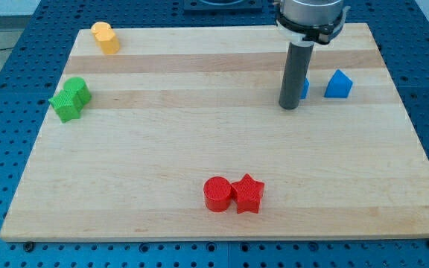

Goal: Place the yellow heart to the left of the blue cube

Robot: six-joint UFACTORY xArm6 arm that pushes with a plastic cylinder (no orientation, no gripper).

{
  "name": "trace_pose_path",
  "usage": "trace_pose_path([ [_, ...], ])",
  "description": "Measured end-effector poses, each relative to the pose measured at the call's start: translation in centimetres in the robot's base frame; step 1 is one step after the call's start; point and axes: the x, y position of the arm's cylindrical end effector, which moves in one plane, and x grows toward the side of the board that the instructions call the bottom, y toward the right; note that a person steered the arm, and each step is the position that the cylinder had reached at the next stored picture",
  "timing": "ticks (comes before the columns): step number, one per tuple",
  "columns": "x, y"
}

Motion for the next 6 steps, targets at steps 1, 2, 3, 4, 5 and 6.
trace_pose_path([
  [1,0.0,0.0],
  [2,-0.4,0.0],
  [3,-0.4,-0.9],
  [4,-1.8,-6.0],
  [5,-5.6,-11.9],
  [6,-8.1,-19.6],
])
